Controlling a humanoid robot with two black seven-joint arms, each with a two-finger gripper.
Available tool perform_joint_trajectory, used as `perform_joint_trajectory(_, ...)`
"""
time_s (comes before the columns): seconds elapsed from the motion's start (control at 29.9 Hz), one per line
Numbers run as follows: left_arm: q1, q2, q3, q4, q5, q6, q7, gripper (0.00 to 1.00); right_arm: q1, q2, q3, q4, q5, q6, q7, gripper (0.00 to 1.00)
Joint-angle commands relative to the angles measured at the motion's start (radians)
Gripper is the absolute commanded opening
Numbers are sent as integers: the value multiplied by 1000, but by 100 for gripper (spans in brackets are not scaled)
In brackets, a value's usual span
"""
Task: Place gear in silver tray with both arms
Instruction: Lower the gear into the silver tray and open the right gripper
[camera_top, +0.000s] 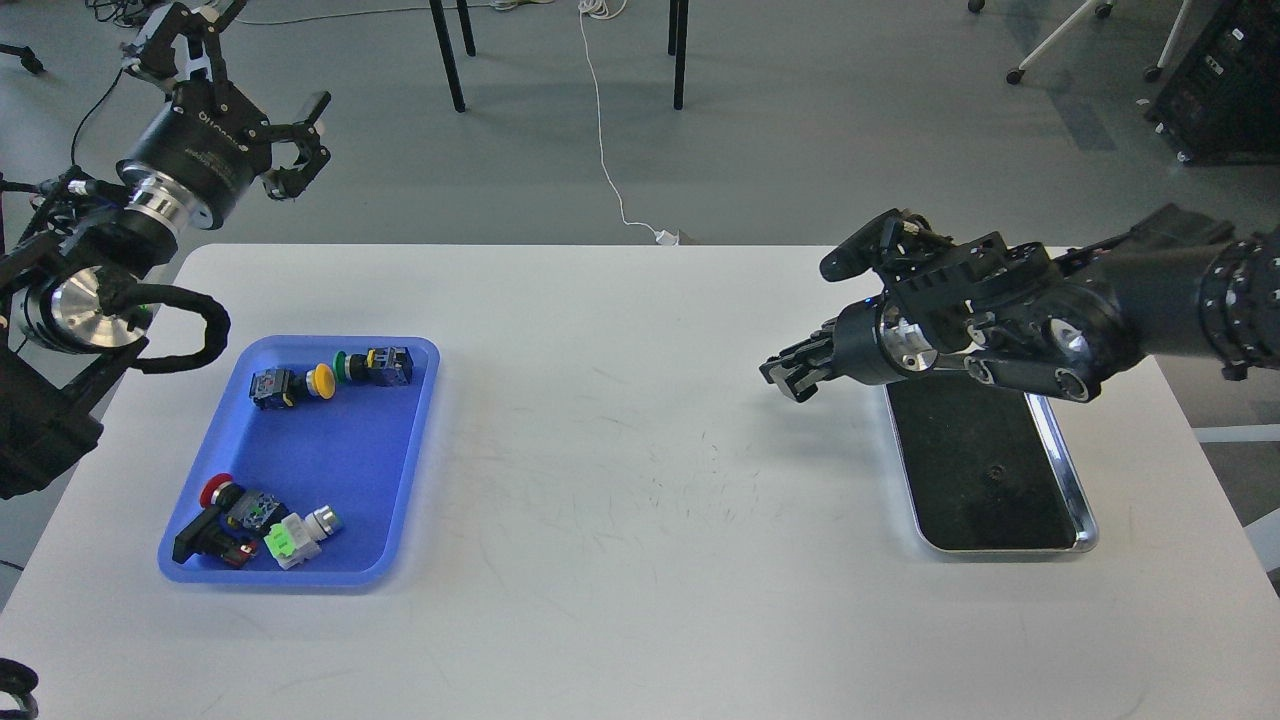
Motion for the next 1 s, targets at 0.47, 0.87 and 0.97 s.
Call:
perform_joint_trajectory(0.47, 2, -13, 5, -2, 1, 2, 3, 97, -184, -297, 17, -4, -185, -89, 0, 12)
perform_joint_trajectory(0.87, 3, -16, 6, -2, 1, 3, 3, 97, -247, -295, 60, -46, -185, -91, 0, 18)
perform_joint_trajectory(0.97, 8, -16, 5, -2, 1, 3, 2, 98, -247, -292, 63, -46, -184, -91, -1, 21)
